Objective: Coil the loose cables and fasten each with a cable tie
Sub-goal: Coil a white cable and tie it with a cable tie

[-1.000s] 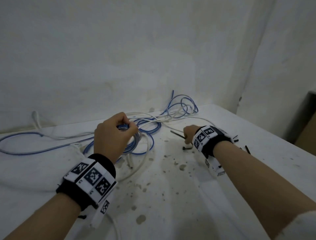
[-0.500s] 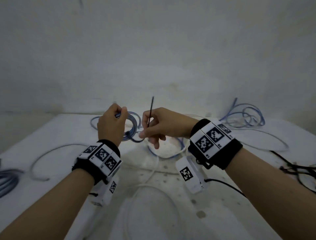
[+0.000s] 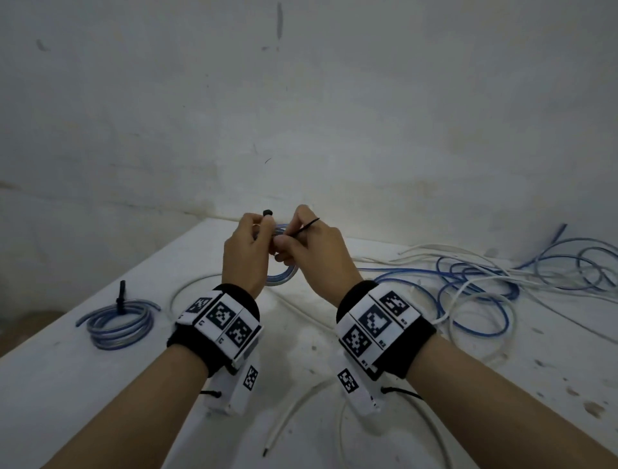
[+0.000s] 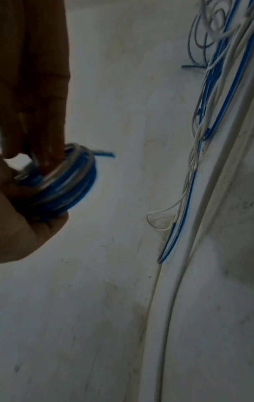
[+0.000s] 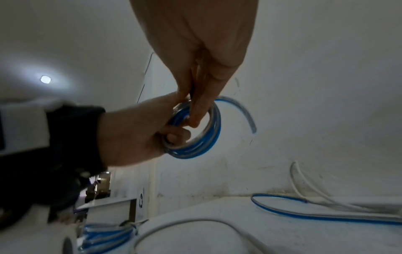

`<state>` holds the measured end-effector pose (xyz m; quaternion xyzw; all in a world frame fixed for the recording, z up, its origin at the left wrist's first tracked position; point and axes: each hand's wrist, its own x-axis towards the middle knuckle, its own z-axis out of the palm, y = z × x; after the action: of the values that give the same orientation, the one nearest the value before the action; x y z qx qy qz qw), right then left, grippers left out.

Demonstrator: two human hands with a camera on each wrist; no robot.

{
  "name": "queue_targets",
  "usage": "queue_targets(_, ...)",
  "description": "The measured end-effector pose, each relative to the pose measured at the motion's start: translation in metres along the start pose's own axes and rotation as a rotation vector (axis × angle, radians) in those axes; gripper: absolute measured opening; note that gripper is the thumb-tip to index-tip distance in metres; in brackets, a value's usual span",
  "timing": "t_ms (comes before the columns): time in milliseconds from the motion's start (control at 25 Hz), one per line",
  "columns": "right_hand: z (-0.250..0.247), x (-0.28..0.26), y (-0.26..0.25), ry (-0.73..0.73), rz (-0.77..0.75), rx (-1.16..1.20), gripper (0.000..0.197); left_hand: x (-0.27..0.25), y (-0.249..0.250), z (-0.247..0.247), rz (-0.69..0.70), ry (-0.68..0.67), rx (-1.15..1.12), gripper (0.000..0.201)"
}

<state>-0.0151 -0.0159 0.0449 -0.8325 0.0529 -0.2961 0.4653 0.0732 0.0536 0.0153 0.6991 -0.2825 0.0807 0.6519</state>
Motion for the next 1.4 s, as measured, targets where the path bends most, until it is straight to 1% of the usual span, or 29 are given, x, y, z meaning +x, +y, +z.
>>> queue_targets(80,0.003,-0.001,0.005,-0.010,-0.002,-0.088,0.015,0.002,-0.004,-0.004,0.015,-0.135,0.095,0.023)
queue_targets(160,0.001,0.001,0.007,-0.018,-0.022,-0.263,0.005,0.001,-0.009,-0.004,0.033,-0.181,0.130,0.025)
queue_targets(200,0.000,0.003,0.007,0.005,-0.036,-0.315,0.007,-0.001,-0.011,-0.003,0.036,-0.187,0.128,0.024)
queue_targets(240,-0.002,0.005,0.008,0.033,-0.043,-0.276,0.009,-0.002,-0.013,-0.002,0.038,-0.192,0.127,0.023)
queue_targets(280,-0.003,0.006,0.006,0.057,-0.028,-0.147,0.009,-0.005,-0.015,0.000,0.042,-0.200,0.136,0.023)
queue_targets(320,-0.005,0.007,0.006,0.078,-0.004,-0.022,0.013,-0.007,-0.017,0.001,0.045,-0.209,0.150,0.026)
queue_targets(360,-0.006,0.008,0.005,0.106,0.023,0.051,0.023,-0.009,-0.019,0.002,0.046,-0.215,0.156,0.027)
queue_targets(400,-0.006,0.008,0.005,0.130,0.045,0.046,0.031,-0.009,-0.020,0.003,0.041,-0.215,0.150,0.025)
queue_targets(440,-0.005,0.006,0.005,0.142,0.058,-0.026,0.033,-0.009,-0.021,0.003,0.033,-0.208,0.141,0.022)
queue_targets(480,-0.003,0.005,0.007,0.134,0.050,-0.136,0.028,-0.009,-0.022,0.003,0.027,-0.194,0.140,0.020)
queue_targets(560,0.003,-0.001,0.011,0.055,0.022,-0.365,0.014,-0.010,-0.021,0.003,0.021,-0.167,0.164,0.018)
queue_targets(640,0.005,-0.004,0.018,0.016,0.017,-0.434,0.005,-0.011,-0.019,0.004,0.023,-0.149,0.194,0.016)
queue_targets(720,0.005,-0.005,0.023,0.019,0.012,-0.458,0.012,-0.013,-0.017,0.004,0.010,-0.142,0.205,0.017)
queue_targets(840,0.008,-0.010,0.029,-0.014,-0.042,-0.657,0.021,-0.014,-0.015,0.004,-0.003,-0.121,0.216,0.021)
queue_targets(880,0.009,-0.012,0.030,-0.012,-0.064,-0.690,0.022,-0.015,-0.015,0.004,0.002,-0.118,0.222,0.021)
queue_targets(920,0.009,-0.011,0.033,0.010,-0.089,-0.681,0.020,-0.015,-0.016,0.004,0.009,-0.119,0.227,0.021)
queue_targets(1040,0.005,-0.009,0.036,0.096,-0.135,-0.544,0.010,-0.017,-0.015,0.006,0.009,-0.134,0.239,0.020)
queue_targets(1120,0.004,-0.009,0.037,0.115,-0.140,-0.510,0.011,-0.017,-0.015,0.008,0.010,-0.145,0.261,0.021)
queue_targets(1280,0.005,-0.008,0.038,0.130,-0.128,-0.567,0.013,-0.020,-0.013,0.007,0.027,-0.176,0.302,0.018)
queue_targets(1400,0.005,-0.007,0.040,0.135,-0.137,-0.629,0.014,-0.023,-0.008,0.008,0.072,-0.181,0.392,0.019)
